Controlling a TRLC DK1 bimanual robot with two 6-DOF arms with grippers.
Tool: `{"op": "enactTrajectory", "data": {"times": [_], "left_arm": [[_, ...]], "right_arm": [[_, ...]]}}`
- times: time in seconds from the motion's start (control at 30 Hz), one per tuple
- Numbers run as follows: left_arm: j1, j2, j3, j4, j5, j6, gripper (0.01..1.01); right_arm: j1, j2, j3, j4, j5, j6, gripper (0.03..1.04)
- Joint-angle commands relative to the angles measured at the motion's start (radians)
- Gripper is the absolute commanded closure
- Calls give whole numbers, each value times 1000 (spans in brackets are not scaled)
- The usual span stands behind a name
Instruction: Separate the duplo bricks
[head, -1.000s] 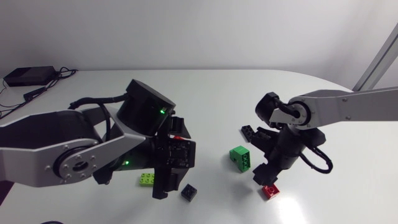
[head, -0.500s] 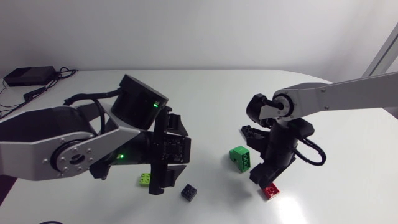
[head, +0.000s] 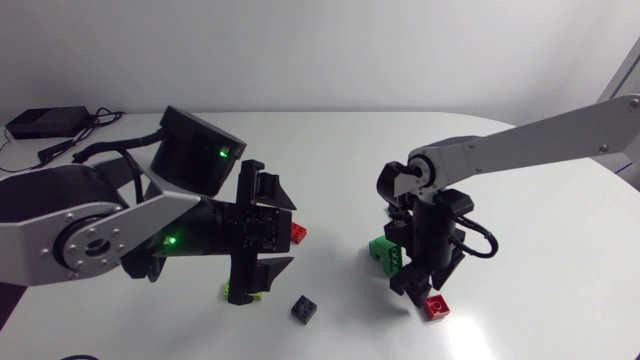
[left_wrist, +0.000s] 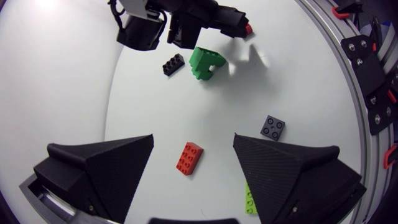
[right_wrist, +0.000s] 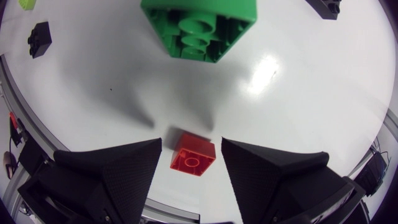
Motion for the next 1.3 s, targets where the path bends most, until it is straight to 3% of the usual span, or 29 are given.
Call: {"op": "enactTrajectory", "data": {"times": [0.0, 0.23, 1.0, 1.13, 1.27], "left_arm": [[16, -17, -35, 17, 20, 34, 139], [60, -13, -49, 54, 68, 49, 139], [67, 17, -40, 86, 97, 58, 139], [67, 15, -41, 86, 99, 60, 139], [62, 17, -34, 89, 99, 57, 139]], "right_arm": [[-3, 43, 47, -42, 13, 25, 362], [-12, 70, 87, -97, 26, 33, 362], [-43, 50, 12, -91, -20, 31, 366], [-44, 58, 13, -90, -24, 34, 454], [-50, 58, 9, -90, -23, 34, 607]]}}
